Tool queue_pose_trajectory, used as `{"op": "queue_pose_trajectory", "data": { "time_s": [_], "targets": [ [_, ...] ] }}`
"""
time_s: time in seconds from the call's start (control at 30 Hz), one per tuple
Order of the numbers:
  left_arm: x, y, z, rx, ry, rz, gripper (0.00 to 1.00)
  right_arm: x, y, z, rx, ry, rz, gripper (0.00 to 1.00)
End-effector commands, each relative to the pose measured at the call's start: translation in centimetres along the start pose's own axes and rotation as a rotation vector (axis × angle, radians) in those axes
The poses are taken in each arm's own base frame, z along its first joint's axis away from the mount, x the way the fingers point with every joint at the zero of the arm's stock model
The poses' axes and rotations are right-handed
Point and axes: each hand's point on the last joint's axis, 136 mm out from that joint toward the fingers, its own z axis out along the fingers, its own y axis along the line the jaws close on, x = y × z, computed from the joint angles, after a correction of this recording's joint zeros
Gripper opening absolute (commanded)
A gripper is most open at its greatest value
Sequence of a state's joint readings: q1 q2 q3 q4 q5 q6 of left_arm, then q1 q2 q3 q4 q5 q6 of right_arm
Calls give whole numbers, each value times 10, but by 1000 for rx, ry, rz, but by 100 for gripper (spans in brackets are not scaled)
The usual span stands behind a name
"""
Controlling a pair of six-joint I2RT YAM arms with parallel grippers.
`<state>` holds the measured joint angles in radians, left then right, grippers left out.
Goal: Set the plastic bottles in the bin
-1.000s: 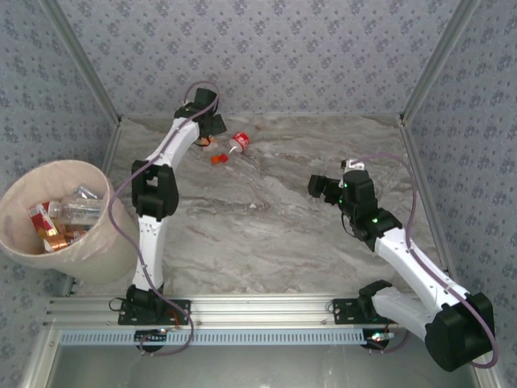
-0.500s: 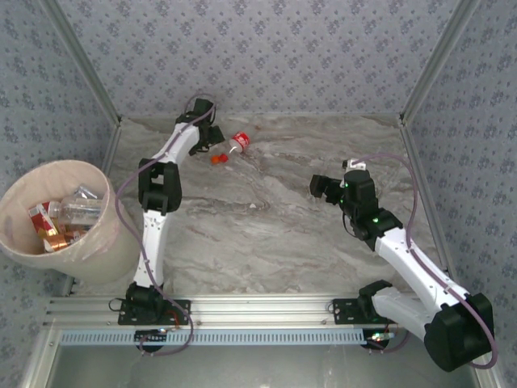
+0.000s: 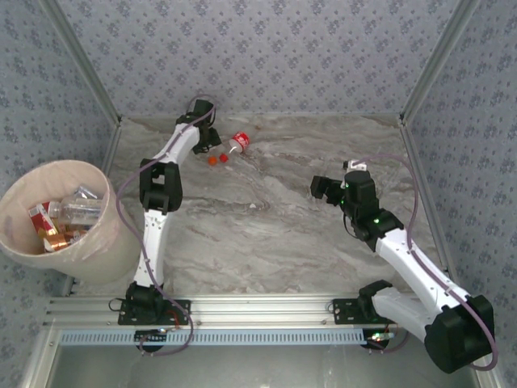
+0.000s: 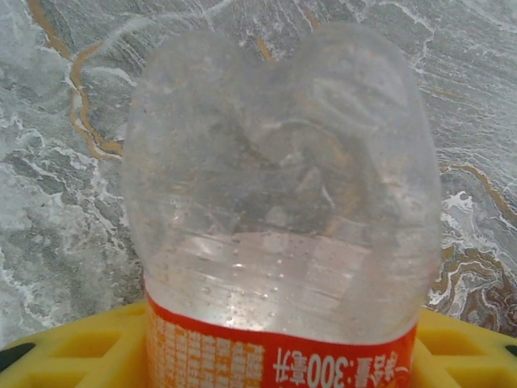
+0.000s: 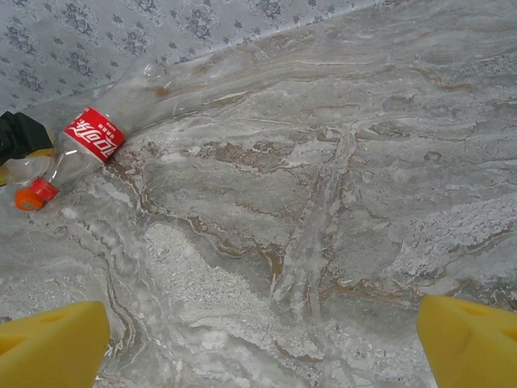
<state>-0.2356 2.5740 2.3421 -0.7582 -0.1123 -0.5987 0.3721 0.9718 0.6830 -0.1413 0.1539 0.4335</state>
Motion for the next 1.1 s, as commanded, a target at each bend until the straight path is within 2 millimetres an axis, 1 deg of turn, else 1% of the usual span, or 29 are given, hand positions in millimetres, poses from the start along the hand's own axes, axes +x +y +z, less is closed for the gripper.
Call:
{"op": "queue_pose_trajectory", "data": {
  "time_s": [0.0,0.1,0.13,0.2,0.33,0.37,0.5,0.63,0.73,0.8,0.87,0.9,0.97,1.03,1.07],
  "targets": [
    [-12,-5,-34,37,-27,40,54,-7,-5,-6,22,-26,17,100],
    [-15,-5,-50,61,-59,54,53,-7,-6,-7,21,-32,22,100],
    [-13,-3,-54,59,-58,57,52,-7,-6,-8,22,-34,24,100],
    [-16,-3,-66,79,-95,59,52,-6,-6,-9,19,-36,26,100],
    [-13,1,-86,102,-124,54,50,-7,-2,-10,-9,-46,31,100],
    [-9,3,-90,109,-120,49,50,-8,0,-10,-23,-54,33,100],
    [-4,-2,-125,169,-159,43,50,-18,10,-12,-79,-110,31,100],
    [4,-9,-164,212,-201,66,49,-21,23,-13,-158,-137,26,100],
    [15,-14,-196,257,-225,75,47,-24,40,-16,-257,-163,5,100],
    [27,-21,-218,297,-236,99,47,-27,55,-20,-343,-192,-25,100],
    [37,-24,-240,318,-250,126,47,-28,65,-23,-394,-221,-41,100],
    [40,-23,-252,325,-262,135,47,-29,69,-25,-412,-235,-44,100],
    [46,-19,-269,342,-274,136,47,-30,74,-26,-433,-252,-48,100],
    [50,-13,-285,354,-287,131,47,-31,76,-25,-440,-256,-50,100],
    [50,-9,-296,359,-300,133,47,-31,78,-25,-445,-257,-53,100]
  ]
}}
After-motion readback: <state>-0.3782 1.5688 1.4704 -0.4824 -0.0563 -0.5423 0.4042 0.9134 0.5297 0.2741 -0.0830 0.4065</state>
